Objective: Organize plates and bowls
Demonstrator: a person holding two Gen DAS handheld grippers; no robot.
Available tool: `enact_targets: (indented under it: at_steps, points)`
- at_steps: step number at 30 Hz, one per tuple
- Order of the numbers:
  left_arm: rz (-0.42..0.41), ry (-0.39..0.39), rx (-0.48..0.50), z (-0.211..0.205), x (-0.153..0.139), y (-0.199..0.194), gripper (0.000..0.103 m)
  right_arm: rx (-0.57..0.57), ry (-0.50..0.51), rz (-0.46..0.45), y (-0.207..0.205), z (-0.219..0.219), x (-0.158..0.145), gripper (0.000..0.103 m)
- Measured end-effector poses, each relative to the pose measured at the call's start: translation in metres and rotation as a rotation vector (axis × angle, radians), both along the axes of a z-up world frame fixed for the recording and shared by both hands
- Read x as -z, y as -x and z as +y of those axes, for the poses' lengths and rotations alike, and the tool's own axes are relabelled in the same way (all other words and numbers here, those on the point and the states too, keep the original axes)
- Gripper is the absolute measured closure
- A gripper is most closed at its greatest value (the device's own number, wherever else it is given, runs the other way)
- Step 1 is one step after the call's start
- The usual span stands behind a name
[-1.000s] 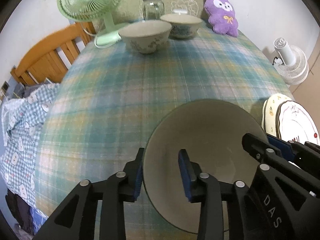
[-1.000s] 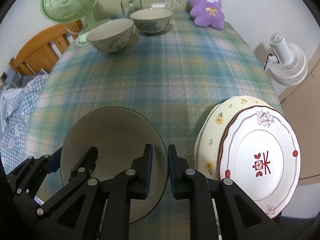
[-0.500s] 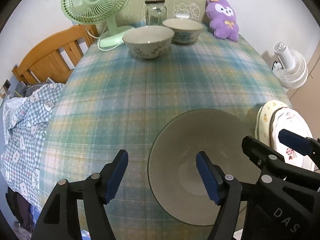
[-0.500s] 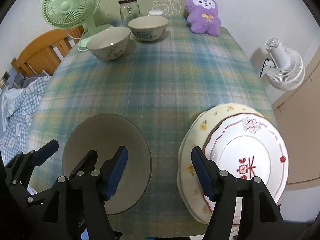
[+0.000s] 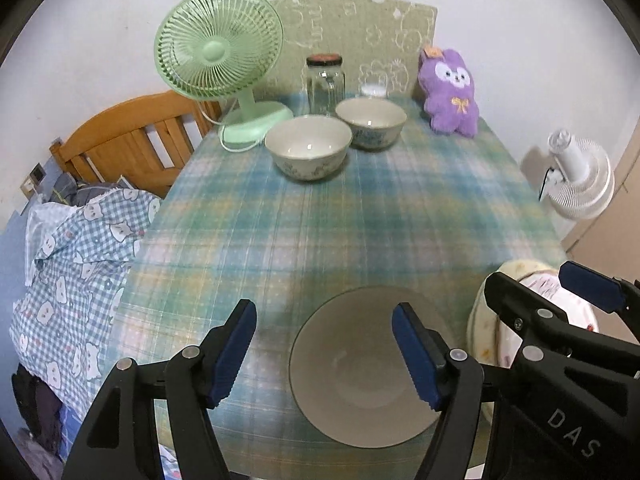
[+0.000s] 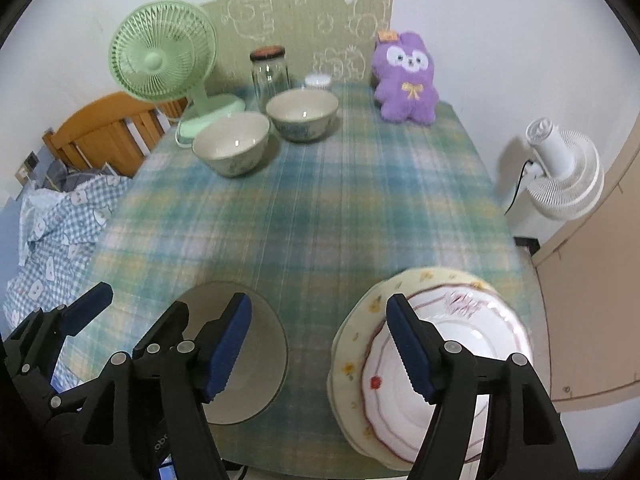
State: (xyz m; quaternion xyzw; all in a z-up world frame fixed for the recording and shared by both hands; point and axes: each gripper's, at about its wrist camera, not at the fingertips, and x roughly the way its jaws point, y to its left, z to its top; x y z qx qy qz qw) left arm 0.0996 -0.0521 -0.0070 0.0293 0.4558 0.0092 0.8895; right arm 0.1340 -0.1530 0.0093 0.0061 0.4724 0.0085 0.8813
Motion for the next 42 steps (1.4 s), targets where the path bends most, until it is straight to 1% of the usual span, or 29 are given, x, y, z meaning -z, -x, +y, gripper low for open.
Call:
enact_targets:
  at_steps: [4,9,12,16,21,23,27,30,34,39,42]
  points:
    - [-0.042,0.001,-0.022,-0.005,-0.014,0.004,0.031,-0.019,0.006,-0.039,0.002,-0.004,-0.016,0.03]
    - [-0.064,-0.004,-0.043,-0.007,-0.025,0.003,0.03,-0.046,-0.008,-0.07,0.0,-0.006,-0.03,0.03]
    - [-0.077,-0.014,-0.046,-0.006,-0.031,0.0,0.03,-0.051,-0.014,-0.066,-0.005,-0.003,-0.035,0.03]
    - [-0.092,-0.002,-0.036,-0.001,-0.039,-0.006,0.031,-0.048,-0.035,-0.07,-0.016,-0.001,-0.041,0.03]
    - [-0.097,-0.004,-0.022,0.003,-0.046,-0.023,0.031,-0.058,0.016,-0.132,-0.028,0.013,-0.052,0.03]
    - [-0.11,-0.025,-0.025,0.004,-0.048,-0.031,0.031,-0.06,0.014,-0.138,-0.034,0.016,-0.055,0.03]
    - [-0.104,-0.007,-0.001,0.009,-0.051,-0.048,0.031,-0.053,0.006,-0.154,-0.049,0.022,-0.059,0.03]
    - [-0.105,-0.004,0.01,0.014,-0.052,-0.059,0.031,-0.048,0.002,-0.16,-0.061,0.027,-0.06,0.03]
    - [-0.128,-0.023,0.007,0.021,-0.052,-0.074,0.031,-0.035,0.0,-0.186,-0.074,0.034,-0.059,0.03]
    - [-0.123,-0.029,0.01,0.032,-0.048,-0.092,0.031,-0.047,0.022,-0.218,-0.093,0.048,-0.058,0.03]
    - [-0.115,-0.024,0.013,0.039,-0.045,-0.104,0.031,-0.048,0.033,-0.215,-0.106,0.054,-0.055,0.03]
